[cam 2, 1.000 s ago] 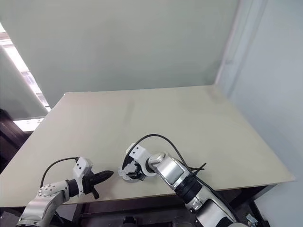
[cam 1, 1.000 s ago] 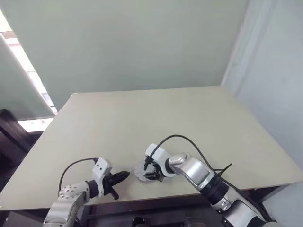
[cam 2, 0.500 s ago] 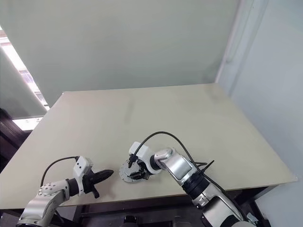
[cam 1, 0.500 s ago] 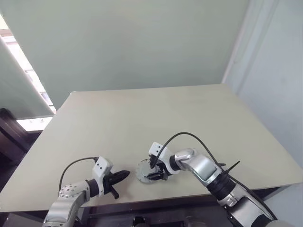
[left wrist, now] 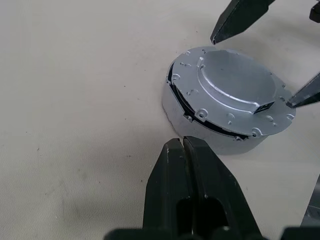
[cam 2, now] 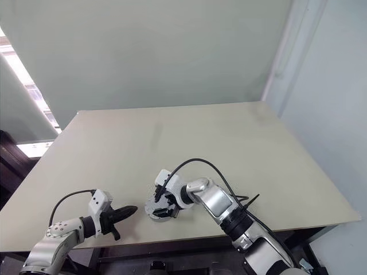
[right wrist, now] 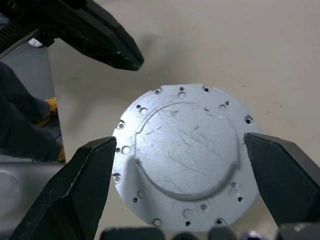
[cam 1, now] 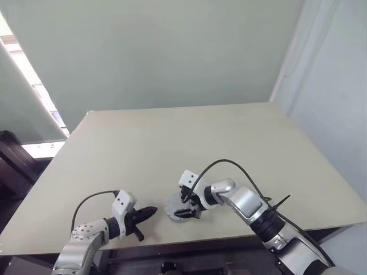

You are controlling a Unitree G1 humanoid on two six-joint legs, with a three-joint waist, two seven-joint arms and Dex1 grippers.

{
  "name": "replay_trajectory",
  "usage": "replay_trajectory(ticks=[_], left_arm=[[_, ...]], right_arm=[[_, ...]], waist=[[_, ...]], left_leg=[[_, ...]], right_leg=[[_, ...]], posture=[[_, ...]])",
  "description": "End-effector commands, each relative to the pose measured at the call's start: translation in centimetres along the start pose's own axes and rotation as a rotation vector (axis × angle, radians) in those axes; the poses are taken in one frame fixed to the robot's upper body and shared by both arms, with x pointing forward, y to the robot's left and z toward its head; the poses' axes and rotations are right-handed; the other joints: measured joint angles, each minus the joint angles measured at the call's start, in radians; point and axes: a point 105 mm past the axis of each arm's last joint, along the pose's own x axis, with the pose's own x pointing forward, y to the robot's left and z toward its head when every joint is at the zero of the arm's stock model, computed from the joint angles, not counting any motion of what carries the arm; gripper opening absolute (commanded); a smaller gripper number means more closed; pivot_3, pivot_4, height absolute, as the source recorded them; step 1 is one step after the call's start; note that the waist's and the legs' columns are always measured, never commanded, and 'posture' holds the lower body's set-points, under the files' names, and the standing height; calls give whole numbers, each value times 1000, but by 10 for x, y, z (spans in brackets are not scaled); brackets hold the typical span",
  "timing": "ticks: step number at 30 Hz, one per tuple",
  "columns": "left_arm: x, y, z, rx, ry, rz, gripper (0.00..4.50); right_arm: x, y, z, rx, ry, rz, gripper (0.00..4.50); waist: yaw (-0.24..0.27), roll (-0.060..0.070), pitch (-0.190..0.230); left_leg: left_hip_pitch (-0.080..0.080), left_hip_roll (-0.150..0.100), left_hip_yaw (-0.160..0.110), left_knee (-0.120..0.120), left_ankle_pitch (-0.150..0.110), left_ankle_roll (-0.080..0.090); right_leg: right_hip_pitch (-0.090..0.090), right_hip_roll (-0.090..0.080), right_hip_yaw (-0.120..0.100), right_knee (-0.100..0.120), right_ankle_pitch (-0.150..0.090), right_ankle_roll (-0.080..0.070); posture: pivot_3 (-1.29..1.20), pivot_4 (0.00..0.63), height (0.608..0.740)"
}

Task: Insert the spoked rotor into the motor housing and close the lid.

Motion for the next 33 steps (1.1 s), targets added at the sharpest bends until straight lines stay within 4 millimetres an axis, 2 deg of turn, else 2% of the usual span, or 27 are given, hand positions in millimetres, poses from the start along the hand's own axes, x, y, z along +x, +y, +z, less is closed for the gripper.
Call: replay_trajectory(ticks=[1, 14, 17, 19, 28, 33], left_arm=[[1, -2, 13, 57, -27, -14, 0], [0, -2, 13, 56, -24, -11, 0], [-1, -1, 12, 55, -22, -8, 0], [-1, -1, 11, 55, -21, -8, 0], [0, -1, 10, 52, -16, -12, 0], [1, -2, 10, 50, -17, -15, 0]], right_arm=[[-3, -6, 15, -46, -47, -9, 4453], [8, 1, 8, -78, -36, 17, 4453], [9, 2, 8, -85, -37, 15, 3871], [10, 3, 8, -87, -41, 10, 3296], [7, 2, 12, -54, -49, -18, 3292], [3, -2, 18, 32, -66, -63, 3292]], waist=[[0, 0, 0], [0, 0, 0], [0, 0, 0], [0, 0, 0], [0, 0, 0], [0, 0, 0]], left_leg=[[0, 0, 0, 0, 0, 0], [1, 0, 0, 1, 0, 0], [1, 0, 0, 1, 0, 0], [1, 0, 0, 1, 0, 0], [2, 0, 0, 2, 0, 0], [2, 0, 0, 2, 0, 0]], right_leg=[[0, 0, 0, 0, 0, -1], [1, 0, 0, 0, 1, -2], [1, 0, 0, 0, 1, -2], [1, 0, 0, 0, 1, -2], [3, 0, 0, 1, 1, -2], [3, 0, 0, 1, 2, -3]], posture=[[0, 0, 740], [0, 0, 740], [0, 0, 740], [0, 0, 740], [0, 0, 740], [0, 0, 740]])
